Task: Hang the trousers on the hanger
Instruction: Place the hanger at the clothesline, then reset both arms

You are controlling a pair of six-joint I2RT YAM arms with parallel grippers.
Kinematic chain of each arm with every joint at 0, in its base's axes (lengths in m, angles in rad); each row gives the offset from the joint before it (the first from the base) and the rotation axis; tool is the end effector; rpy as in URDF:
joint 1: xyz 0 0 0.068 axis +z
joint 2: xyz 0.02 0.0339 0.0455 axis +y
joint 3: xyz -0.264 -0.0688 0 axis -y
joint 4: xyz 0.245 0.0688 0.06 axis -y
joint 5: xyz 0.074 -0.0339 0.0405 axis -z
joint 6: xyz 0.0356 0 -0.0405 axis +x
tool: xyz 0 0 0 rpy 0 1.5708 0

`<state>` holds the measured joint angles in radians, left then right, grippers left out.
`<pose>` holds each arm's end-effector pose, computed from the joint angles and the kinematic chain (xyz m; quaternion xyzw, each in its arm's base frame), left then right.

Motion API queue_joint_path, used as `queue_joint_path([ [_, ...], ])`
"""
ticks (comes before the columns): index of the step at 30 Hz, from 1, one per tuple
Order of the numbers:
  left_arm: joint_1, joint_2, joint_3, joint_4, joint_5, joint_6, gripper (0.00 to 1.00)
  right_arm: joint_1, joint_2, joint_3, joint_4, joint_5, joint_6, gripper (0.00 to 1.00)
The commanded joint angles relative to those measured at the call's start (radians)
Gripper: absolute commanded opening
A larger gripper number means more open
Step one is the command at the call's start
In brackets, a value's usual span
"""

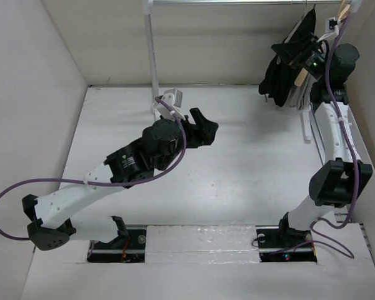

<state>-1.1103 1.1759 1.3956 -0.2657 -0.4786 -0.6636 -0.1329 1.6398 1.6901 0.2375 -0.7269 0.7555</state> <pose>0.1258 -0.2166 0.4643 -0.0040 0.7214 -0.4118 0.5568 0.3762 -0.0264 0.4777 -0.0168 0.6274 0.4319 0.6477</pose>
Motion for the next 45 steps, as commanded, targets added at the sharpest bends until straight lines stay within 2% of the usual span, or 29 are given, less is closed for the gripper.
queue_joint_path([
  [1, 0.003, -0.007, -0.010, 0.039, 0.005, -0.005, 0.66, -0.024, -0.002, 0.077, 0.146, -0.040, -0.018, 0.00],
  [8, 0.003, 0.008, -0.007, 0.040, -0.003, -0.005, 0.66, -0.066, 0.018, 0.025, 0.180, -0.062, 0.007, 0.00],
  [18, 0.003, 0.039, 0.000, 0.042, 0.000, 0.005, 0.67, -0.097, -0.075, -0.079, 0.174, -0.031, -0.018, 0.00],
  [21, 0.003, 0.038, 0.002, 0.034, -0.014, 0.009, 0.68, -0.106, -0.086, -0.098, 0.172, -0.029, -0.015, 0.10],
  [22, 0.003, 0.037, 0.003, 0.034, -0.018, 0.013, 0.69, -0.106, -0.086, -0.096, 0.169, -0.035, -0.015, 0.26],
  [24, 0.003, 0.037, 0.003, 0.025, -0.032, 0.019, 0.75, -0.106, -0.086, -0.096, 0.168, -0.046, -0.015, 0.45],
  [25, 0.003, 0.039, 0.005, 0.020, -0.038, 0.025, 0.76, -0.106, -0.098, -0.102, 0.164, -0.043, -0.015, 0.61],
  [26, 0.003, 0.041, 0.006, 0.013, -0.049, 0.024, 0.79, -0.106, -0.106, -0.101, 0.160, -0.040, -0.024, 0.67],
  [28, 0.003, 0.044, 0.011, -0.012, -0.058, 0.024, 0.81, -0.106, -0.121, -0.089, 0.114, -0.042, -0.045, 0.86],
  [31, 0.003, 0.039, 0.009, -0.030, -0.075, 0.024, 0.83, -0.116, -0.146, -0.061, 0.063, -0.042, -0.082, 0.88],
  [32, 0.003, 0.037, 0.008, -0.033, -0.084, 0.027, 0.92, -0.116, -0.168, -0.064, 0.053, -0.033, -0.096, 0.89],
  [34, 0.003, 0.031, 0.019, -0.043, -0.094, 0.033, 0.94, -0.125, -0.193, -0.064, -0.007, -0.020, -0.122, 0.87],
  [35, 0.003, 0.028, 0.025, -0.047, -0.106, 0.036, 0.99, -0.125, -0.213, -0.061, -0.033, -0.013, -0.155, 0.88],
  [37, 0.003, 0.027, 0.045, -0.064, -0.123, 0.042, 0.99, -0.125, -0.236, -0.055, -0.126, -0.003, -0.195, 1.00],
  [41, 0.003, 0.022, 0.071, -0.098, -0.185, 0.053, 0.99, -0.134, -0.336, -0.110, -0.231, 0.056, -0.315, 1.00],
  [45, 0.003, -0.007, 0.085, -0.156, -0.258, 0.059, 0.99, -0.143, -0.530, -0.246, -0.283, 0.096, -0.375, 1.00],
])
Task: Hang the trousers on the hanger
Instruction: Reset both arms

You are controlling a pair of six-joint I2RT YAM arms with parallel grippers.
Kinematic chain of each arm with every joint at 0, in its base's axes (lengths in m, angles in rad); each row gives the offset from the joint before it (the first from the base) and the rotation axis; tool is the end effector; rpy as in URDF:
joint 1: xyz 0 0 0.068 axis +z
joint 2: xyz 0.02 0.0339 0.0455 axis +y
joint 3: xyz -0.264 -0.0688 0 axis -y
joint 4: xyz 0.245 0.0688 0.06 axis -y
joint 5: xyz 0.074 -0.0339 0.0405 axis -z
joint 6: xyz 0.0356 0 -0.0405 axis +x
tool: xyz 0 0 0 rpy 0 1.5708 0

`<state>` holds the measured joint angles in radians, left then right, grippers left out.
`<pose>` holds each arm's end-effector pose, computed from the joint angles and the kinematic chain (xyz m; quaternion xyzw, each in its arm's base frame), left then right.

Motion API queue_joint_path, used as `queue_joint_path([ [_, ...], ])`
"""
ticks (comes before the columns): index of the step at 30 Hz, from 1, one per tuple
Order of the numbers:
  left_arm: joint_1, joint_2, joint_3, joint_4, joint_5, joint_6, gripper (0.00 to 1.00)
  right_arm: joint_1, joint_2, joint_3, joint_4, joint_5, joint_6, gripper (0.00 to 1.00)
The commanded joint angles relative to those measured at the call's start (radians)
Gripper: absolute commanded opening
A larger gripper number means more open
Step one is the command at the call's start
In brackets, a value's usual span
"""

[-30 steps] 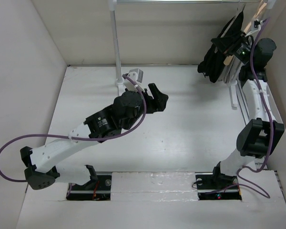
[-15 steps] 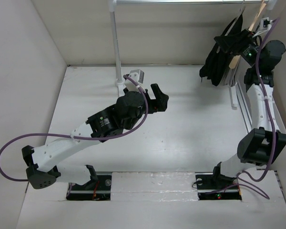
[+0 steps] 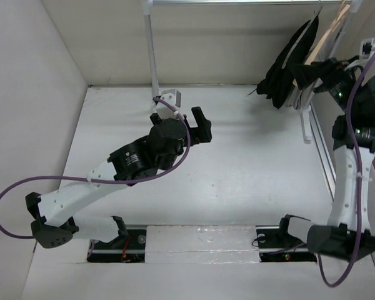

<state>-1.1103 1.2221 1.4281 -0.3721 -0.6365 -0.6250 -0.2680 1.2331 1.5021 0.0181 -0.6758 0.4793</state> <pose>0.1339 -0.2222 0.4535 -0.0220 0.7523 -0.3136 0.5789 0.2473 -0.0448 0.5144 -0.0410 0.6228 0.2770 0.7306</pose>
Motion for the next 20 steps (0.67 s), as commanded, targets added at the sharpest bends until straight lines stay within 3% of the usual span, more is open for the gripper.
queue_joint_path([
  [1, 0.003, -0.079, 0.040, -0.071, -0.130, 0.025, 0.99, 0.009, -0.157, -0.113, -0.099, 0.070, -0.131, 1.00],
  [4, 0.003, -0.137, -0.020, -0.123, -0.170, -0.002, 0.99, 0.091, -0.283, -0.193, -0.194, 0.119, -0.192, 1.00],
  [10, 0.003, -0.303, -0.219, -0.301, -0.200, -0.192, 0.99, 0.328, -0.521, -0.538, -0.405, 0.226, -0.304, 1.00],
  [16, 0.003, -0.447, -0.426, -0.327, -0.103, -0.381, 0.99, 0.377, -0.782, -0.767, -0.677, 0.346, -0.395, 1.00],
  [20, 0.003, -0.446, -0.456, -0.300, -0.066, -0.394, 0.99, 0.377, -0.821, -0.769, -0.681, 0.355, -0.395, 1.00],
])
